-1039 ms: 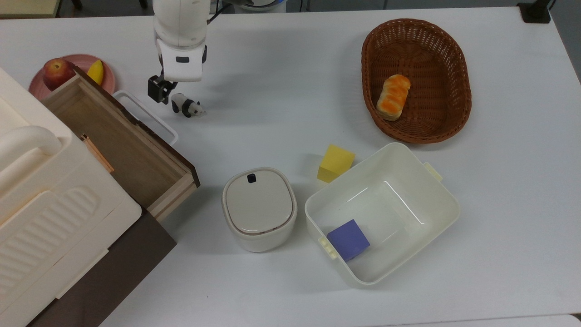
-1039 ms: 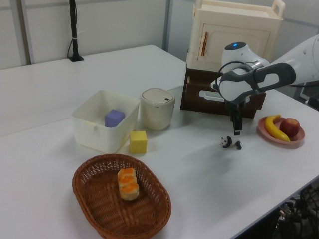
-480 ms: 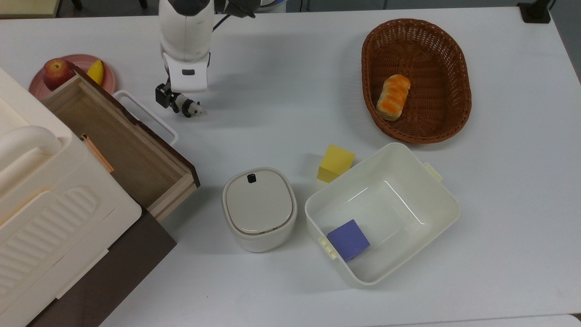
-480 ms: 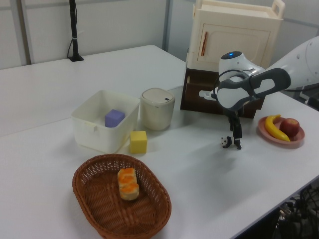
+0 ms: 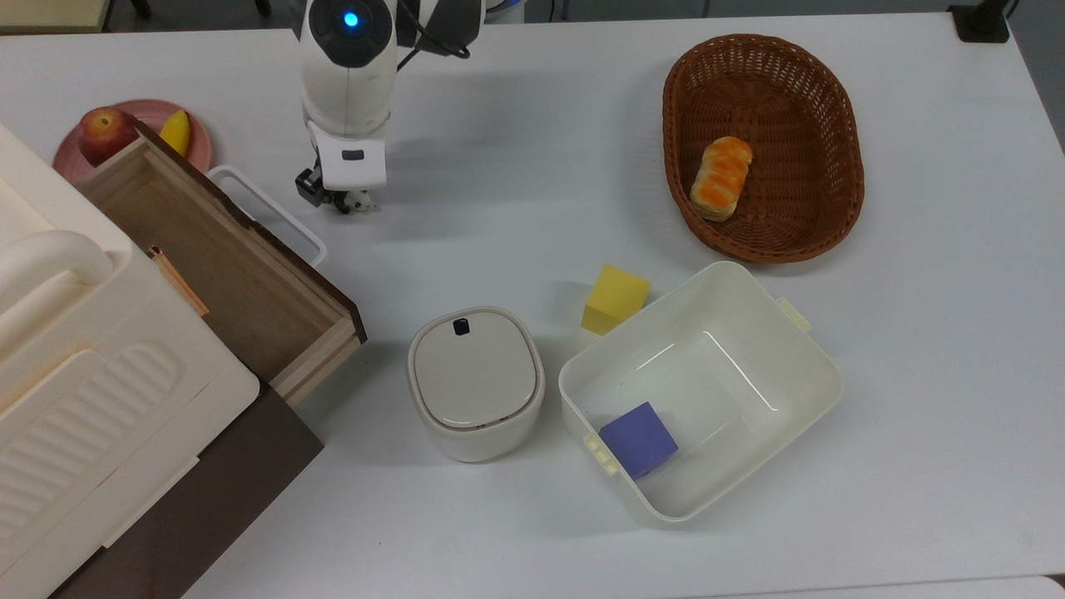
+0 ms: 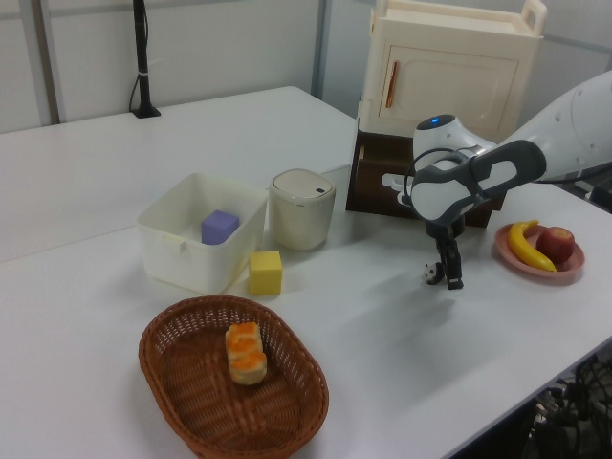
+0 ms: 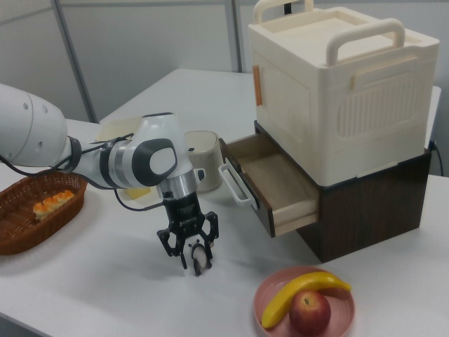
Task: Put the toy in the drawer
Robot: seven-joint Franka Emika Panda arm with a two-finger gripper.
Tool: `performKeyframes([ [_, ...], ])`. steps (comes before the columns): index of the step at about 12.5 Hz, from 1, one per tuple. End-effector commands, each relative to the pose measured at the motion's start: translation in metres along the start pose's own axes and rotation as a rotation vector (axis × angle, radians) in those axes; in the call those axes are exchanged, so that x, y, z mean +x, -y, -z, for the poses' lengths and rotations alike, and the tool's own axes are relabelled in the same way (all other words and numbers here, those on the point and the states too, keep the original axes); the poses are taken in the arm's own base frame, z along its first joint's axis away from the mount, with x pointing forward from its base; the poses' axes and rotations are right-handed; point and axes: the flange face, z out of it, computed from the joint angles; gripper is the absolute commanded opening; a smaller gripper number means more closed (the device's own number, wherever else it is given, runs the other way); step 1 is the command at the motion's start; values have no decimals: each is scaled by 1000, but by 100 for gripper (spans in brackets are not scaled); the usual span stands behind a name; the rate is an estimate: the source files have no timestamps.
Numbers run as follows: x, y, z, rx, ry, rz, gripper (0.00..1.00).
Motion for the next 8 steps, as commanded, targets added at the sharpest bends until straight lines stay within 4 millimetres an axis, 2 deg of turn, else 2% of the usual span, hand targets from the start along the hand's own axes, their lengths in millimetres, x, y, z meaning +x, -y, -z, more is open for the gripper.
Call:
performKeyframes([
  [1, 2, -5, 13, -25, -8, 47, 47],
  [2, 0, -6, 26, -40, -17, 48, 42],
  [3, -7, -7, 52, -76, -40, 33, 40],
  [5, -14, -8, 110, -81, -58, 24, 32],
  [6, -7, -11, 145, -67, -103, 30, 31],
  [8, -14, -16, 211, -76, -177, 5, 31],
])
